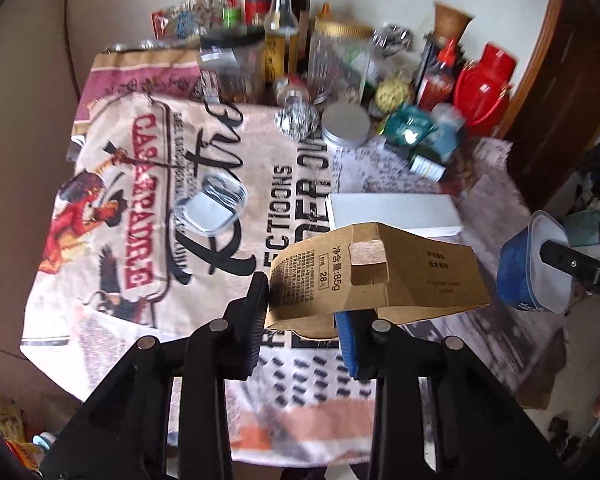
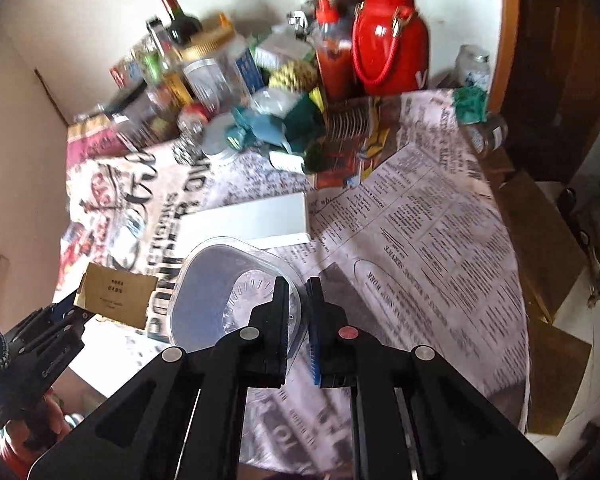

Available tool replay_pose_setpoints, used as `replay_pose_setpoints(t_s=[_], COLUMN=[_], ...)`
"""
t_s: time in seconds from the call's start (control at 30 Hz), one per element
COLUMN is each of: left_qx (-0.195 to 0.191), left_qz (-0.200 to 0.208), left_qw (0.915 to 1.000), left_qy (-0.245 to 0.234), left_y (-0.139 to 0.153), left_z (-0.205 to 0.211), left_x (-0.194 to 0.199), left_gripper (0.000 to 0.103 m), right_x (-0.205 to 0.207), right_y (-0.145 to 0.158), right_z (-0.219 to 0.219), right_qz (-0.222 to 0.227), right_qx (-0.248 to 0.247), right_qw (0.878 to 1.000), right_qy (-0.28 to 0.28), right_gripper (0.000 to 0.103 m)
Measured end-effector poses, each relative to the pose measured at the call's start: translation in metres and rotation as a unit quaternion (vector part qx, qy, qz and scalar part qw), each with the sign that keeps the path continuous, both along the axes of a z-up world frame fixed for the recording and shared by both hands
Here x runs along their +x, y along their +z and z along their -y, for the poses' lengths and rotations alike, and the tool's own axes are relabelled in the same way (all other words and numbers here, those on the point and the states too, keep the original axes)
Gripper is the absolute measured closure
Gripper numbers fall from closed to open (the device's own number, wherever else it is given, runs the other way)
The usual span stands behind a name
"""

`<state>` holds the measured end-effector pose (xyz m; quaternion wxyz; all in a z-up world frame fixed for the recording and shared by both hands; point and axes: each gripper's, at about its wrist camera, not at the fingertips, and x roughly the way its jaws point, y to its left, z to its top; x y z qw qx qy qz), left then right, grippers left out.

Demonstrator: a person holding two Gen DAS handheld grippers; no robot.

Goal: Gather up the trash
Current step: 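Carry the cardboard box with the left gripper and the clear container with the right gripper to the white bucket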

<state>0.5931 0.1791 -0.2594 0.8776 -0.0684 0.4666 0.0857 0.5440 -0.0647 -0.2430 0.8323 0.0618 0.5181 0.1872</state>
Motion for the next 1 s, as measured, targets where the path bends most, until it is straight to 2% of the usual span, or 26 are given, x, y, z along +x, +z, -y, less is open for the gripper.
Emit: replay_pose_setpoints(t_s=[0.27, 0.5, 0.77, 1.0], left_qx=[0.006, 0.004, -0.003, -0.006], left_qz=[0.060, 0.098, 0.121, 0.128], left_qw=[0.9971, 0.9932, 0.9900, 0.9902], left_qy=[-0.046, -0.063, -0.072, -0.055], left_y=[0.058, 0.103, 0.130, 0.134], left_z=[-0.010, -0.007, 0.025, 0.070], left_x=[-0.061, -0.119, -0.175, -0.223], left_gripper=[0.071, 0.071, 0.071, 0.071], right_x=[-0.071, -0.124, -0.169, -0.199], right_y=[0.061, 0.101, 0.119, 0.119], right_z=[0.009, 0.025, 0.057, 0.093], right_qz=[0.079, 0.117, 0.136, 0.141], right_qx=[0.016, 0.022, 0.024, 0.036], right_qw=[0.995, 0.990, 0.988, 0.989], right_qy=[-0.059, -0.079, -0.076, -0.039], right_gripper=[0.095, 0.095, 0.095, 0.095])
